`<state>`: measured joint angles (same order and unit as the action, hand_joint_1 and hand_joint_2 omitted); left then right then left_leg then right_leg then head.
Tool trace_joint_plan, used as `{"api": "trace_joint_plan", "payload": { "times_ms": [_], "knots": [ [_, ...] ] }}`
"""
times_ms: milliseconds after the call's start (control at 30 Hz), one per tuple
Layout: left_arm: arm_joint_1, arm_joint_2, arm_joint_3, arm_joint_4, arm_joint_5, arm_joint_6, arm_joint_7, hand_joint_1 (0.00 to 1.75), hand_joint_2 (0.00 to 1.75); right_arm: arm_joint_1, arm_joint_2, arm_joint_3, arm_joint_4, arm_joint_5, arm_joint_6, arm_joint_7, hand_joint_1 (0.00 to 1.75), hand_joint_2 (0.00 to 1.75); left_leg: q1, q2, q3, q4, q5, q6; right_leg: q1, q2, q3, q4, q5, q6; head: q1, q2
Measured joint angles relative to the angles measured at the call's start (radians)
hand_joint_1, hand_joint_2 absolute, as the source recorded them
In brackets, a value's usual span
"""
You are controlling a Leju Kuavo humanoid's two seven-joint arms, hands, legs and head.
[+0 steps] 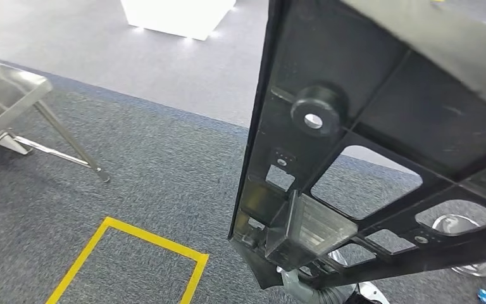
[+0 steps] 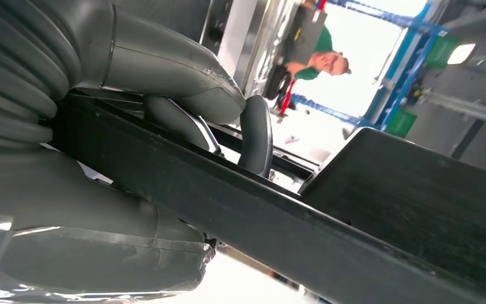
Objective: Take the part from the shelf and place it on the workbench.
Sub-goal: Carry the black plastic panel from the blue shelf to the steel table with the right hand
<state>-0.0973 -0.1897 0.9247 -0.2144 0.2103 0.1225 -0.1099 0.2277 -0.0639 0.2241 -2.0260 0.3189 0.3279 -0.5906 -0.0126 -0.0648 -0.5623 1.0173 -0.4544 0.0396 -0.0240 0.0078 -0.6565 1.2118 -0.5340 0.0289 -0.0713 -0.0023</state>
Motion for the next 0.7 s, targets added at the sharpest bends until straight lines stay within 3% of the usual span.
{"api": "trace_joint_plan", "payload": {
  "times_ms": [67, 100, 133, 200, 267, 333, 400, 433, 467, 500, 567, 633, 700],
  "knots": [
    [0.000, 0.000, 0.000, 0.000, 0.000, 0.001, 0.002, 0.00, 1.75, 0.001, 0.000, 0.000, 0.000, 0.000, 0.000, 0.000, 1.75, 1.75, 0.001, -0.026, -0.005, 0.017, -0.011, -0.011, -0.008, 0.044, 0.047, -0.115, 0.050, 0.002, 0.000, 0.000],
    [0.000, 0.000, 0.000, 0.000, 0.000, 0.001, 0.002, 0.00, 1.75, 0.001, 0.001, 0.000, -0.001, 0.000, 0.000, 0.000, 1.75, 1.75, 0.001, -0.035, -0.010, 0.023, -0.015, -0.016, -0.010, 0.059, 0.058, -0.143, 0.056, 0.000, 0.000, 0.000],
    [0.001, 0.000, 0.000, 0.000, 0.000, 0.001, 0.002, 0.00, 1.75, 0.000, 0.001, 0.000, -0.001, 0.000, 0.001, 0.000, 1.75, 1.75, 0.002, -0.044, -0.016, 0.025, -0.016, -0.022, -0.008, 0.063, 0.060, -0.149, 0.050, -0.006, 0.000, 0.000],
    [0.004, 0.000, 0.002, 0.000, 0.000, 0.001, 0.002, 0.00, 1.75, -0.004, 0.002, -0.001, -0.001, 0.000, 0.002, 0.000, 1.75, 1.75, 0.006, -0.052, -0.020, 0.027, -0.018, -0.032, -0.005, 0.043, 0.062, -0.152, 0.052, -0.021, 0.000, 0.000],
    [0.005, 0.000, 0.003, 0.000, 0.000, 0.001, 0.002, 0.00, 1.75, -0.010, 0.004, -0.002, -0.001, 0.000, 0.003, 0.000, 1.75, 1.75, 0.007, -0.016, -0.035, 0.064, -0.041, -0.043, -0.006, 0.022, 0.068, -0.158, 0.052, -0.033, 0.000, 0.000],
    [0.002, 0.000, 0.004, 0.000, 0.000, 0.001, 0.002, 0.00, 1.75, -0.010, 0.006, -0.002, -0.001, 0.000, 0.004, 0.000, 1.75, 1.75, 0.009, 0.034, -0.088, 0.174, -0.096, -0.054, -0.004, -0.004, 0.072, -0.160, 0.049, -0.041, 0.000, 0.000],
    [0.002, 0.000, 0.004, 0.000, 0.000, 0.001, 0.002, 0.00, 1.75, -0.010, 0.006, -0.003, -0.001, 0.000, 0.004, 0.000, 1.75, 1.75, 0.014, 0.050, -0.150, 0.289, -0.138, -0.060, 0.000, -0.033, 0.074, -0.160, 0.044, -0.045, 0.000, 0.000],
    [0.003, 0.000, 0.004, 0.000, 0.000, 0.001, 0.001, 0.00, 1.75, -0.010, 0.006, -0.003, 0.000, 0.000, 0.004, 0.000, 1.75, 1.75, 0.016, 0.052, -0.160, 0.304, -0.133, -0.060, 0.002, -0.046, 0.076, -0.160, 0.042, -0.045, 0.000, 0.000],
    [0.004, 0.000, 0.004, 0.000, 0.000, 0.001, 0.001, 0.00, 1.75, -0.010, 0.006, -0.003, 0.000, 0.001, 0.004, 0.000, 1.75, 1.75, 0.016, 0.056, -0.149, 0.279, -0.109, -0.059, 0.003, -0.059, 0.079, -0.160, 0.039, -0.045, 0.000, 0.000],
    [0.005, 0.000, 0.005, 0.000, 0.000, 0.002, 0.001, 0.00, 1.75, -0.010, 0.007, -0.003, 0.000, 0.001, 0.004, 0.000, 1.75, 1.75, 0.015, 0.066, -0.120, 0.218, -0.073, -0.054, 0.004, -0.070, 0.084, -0.160, 0.036, -0.044, 0.000, 0.000],
    [0.004, 0.000, 0.005, 0.000, 0.000, 0.002, 0.000, 0.00, 1.75, -0.010, 0.007, -0.003, 0.000, 0.001, 0.005, 0.000, 1.75, 1.75, 0.004, 0.118, -0.054, 0.083, -0.020, -0.038, 0.006, -0.092, 0.094, -0.161, 0.029, -0.039, 0.000, 0.000],
    [0.002, 0.000, 0.006, 0.000, 0.000, 0.002, -0.002, 0.00, 1.75, -0.010, 0.007, -0.003, 0.000, 0.001, 0.005, 0.000, 1.75, 1.75, -0.009, 0.150, -0.031, 0.027, -0.012, -0.022, 0.008, -0.110, 0.101, -0.164, 0.024, -0.030, 0.000, 0.000],
    [0.003, 0.000, 0.006, 0.000, 0.000, 0.002, -0.003, 0.00, 1.75, -0.010, 0.007, -0.003, -0.001, 0.002, 0.006, 0.000, 1.75, 1.75, -0.010, 0.128, -0.026, 0.017, -0.010, -0.012, 0.009, -0.129, 0.110, -0.170, 0.022, -0.020, 0.000, 0.000]
  ]
}}
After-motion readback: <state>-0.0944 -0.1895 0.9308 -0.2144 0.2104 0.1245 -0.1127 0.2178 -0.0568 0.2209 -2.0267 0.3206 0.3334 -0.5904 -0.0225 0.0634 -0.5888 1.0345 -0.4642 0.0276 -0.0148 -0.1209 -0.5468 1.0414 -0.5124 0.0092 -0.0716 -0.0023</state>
